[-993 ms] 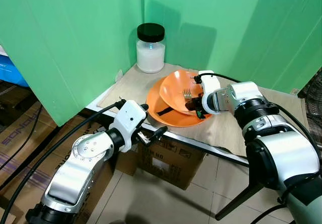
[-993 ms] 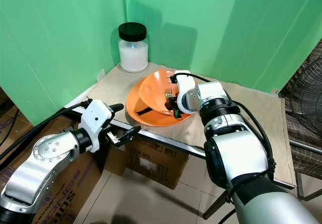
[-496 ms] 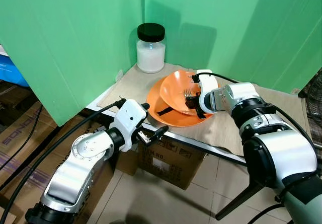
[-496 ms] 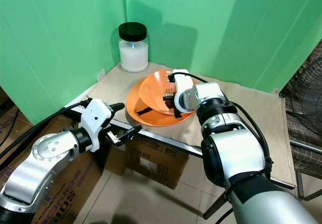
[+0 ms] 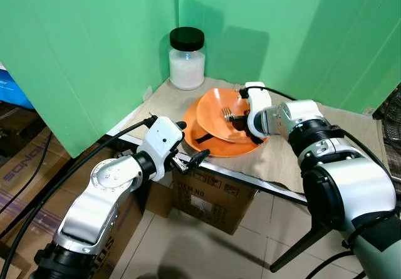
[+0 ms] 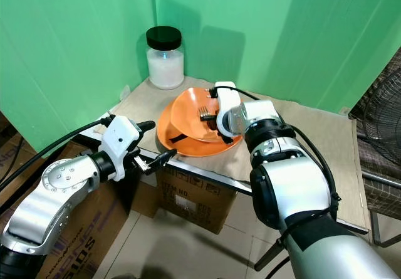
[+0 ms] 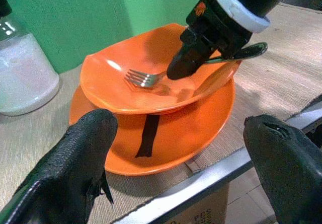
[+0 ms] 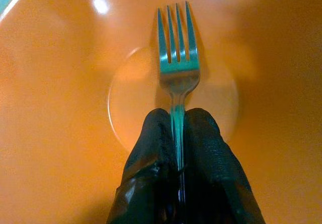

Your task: Setting the table

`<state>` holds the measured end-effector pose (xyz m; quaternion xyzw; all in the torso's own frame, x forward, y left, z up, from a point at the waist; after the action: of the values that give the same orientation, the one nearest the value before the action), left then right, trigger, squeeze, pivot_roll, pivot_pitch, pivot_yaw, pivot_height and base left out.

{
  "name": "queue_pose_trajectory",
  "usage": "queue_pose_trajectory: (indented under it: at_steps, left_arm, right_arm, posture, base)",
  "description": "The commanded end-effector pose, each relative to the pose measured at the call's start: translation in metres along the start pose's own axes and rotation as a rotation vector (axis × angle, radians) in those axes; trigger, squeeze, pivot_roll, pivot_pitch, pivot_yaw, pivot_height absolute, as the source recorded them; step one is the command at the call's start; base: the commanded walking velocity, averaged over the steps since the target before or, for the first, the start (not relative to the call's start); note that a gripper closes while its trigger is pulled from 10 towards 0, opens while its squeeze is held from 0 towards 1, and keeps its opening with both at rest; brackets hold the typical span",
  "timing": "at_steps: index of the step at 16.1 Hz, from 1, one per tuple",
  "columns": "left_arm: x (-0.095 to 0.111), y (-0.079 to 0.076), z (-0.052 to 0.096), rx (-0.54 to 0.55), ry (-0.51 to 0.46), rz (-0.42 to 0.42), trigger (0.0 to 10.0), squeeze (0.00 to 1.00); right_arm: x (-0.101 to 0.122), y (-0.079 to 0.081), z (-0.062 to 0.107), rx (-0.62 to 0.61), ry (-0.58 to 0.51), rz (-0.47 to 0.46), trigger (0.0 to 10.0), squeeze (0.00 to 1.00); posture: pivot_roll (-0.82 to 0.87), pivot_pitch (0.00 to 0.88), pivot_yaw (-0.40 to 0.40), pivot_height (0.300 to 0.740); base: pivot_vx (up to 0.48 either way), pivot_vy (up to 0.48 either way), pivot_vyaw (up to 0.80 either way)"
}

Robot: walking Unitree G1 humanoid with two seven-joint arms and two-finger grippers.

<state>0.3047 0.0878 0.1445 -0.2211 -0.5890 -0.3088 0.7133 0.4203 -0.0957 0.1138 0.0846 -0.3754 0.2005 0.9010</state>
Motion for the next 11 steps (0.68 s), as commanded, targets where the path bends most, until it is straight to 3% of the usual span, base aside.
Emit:
queue_pose_trajectory:
  at_steps: [1, 2, 4, 6, 7, 9, 11]
  left_arm:
    - [0.004, 0.006, 0.0, 0.01, -0.01, -0.017, 10.0, 0.0]
    - [0.006, 0.007, -0.001, 0.012, -0.014, -0.022, 10.0, 0.0]
    - [0.015, 0.018, -0.006, 0.035, -0.044, -0.032, 10.0, 0.0]
    - [0.022, 0.025, -0.012, 0.079, -0.078, -0.017, 10.0, 0.0]
    - [0.022, 0.024, -0.016, 0.118, -0.092, -0.006, 10.0, 0.0]
    - [0.024, 0.025, -0.02, 0.167, -0.117, 0.017, 10.0, 0.0]
    - [0.023, 0.026, -0.019, 0.239, -0.154, 0.054, 10.0, 0.0]
  right_arm:
    - [0.014, -0.003, 0.005, -0.014, -0.046, 0.006, 0.0, 0.0]
    - [0.019, -0.004, 0.006, -0.015, -0.07, 0.005, 0.0, 0.0]
    - [0.051, -0.011, 0.02, -0.005, -0.235, -0.008, 0.0, 0.0]
    - [0.079, -0.024, 0.047, 0.042, -0.451, -0.042, 0.0, 0.0]
    - [0.077, -0.028, 0.067, 0.062, -0.557, -0.013, 0.0, 0.0]
    - [0.062, -0.029, 0.09, 0.046, -0.649, 0.005, 0.0, 0.0]
    - [0.03, -0.025, 0.121, -0.015, -0.783, 0.011, 0.0, 0.0]
  posture:
    - [0.01, 0.0, -0.021, 0.74]
    - [0.01, 0.0, -0.016, 0.74]
    - [-0.01, 0.0, 0.015, 0.74]
    - [-0.04, 0.0, 0.046, 0.74]
    - [-0.05, 0.0, 0.052, 0.74]
    - [-0.06, 0.0, 0.046, 0.74]
    - [-0.05, 0.0, 0.04, 0.74]
  base:
    - [0.0, 0.0, 0.0]
    - [0.0, 0.0, 0.0]
    - [0.0, 0.0, 0.0]
    - [0.0, 0.0, 0.0]
    - [0.0, 0.0, 0.0]
    - [0.0, 0.0, 0.0]
    - [0.0, 0.0, 0.0]
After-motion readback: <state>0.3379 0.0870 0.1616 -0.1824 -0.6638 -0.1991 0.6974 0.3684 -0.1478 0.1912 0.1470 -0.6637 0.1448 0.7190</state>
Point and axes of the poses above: a point about 5 cm out from each wrist's last joint towards the gripper, its own z axis pointing back from the gripper into the wrist, its own x axis along the axis of the wrist's last joint, y = z × x, the point moved 5 cm from there along -z, pointing out of the wrist towards the gripper, and after that the axes turned 11 degrees about z, right-handed, at the moved point
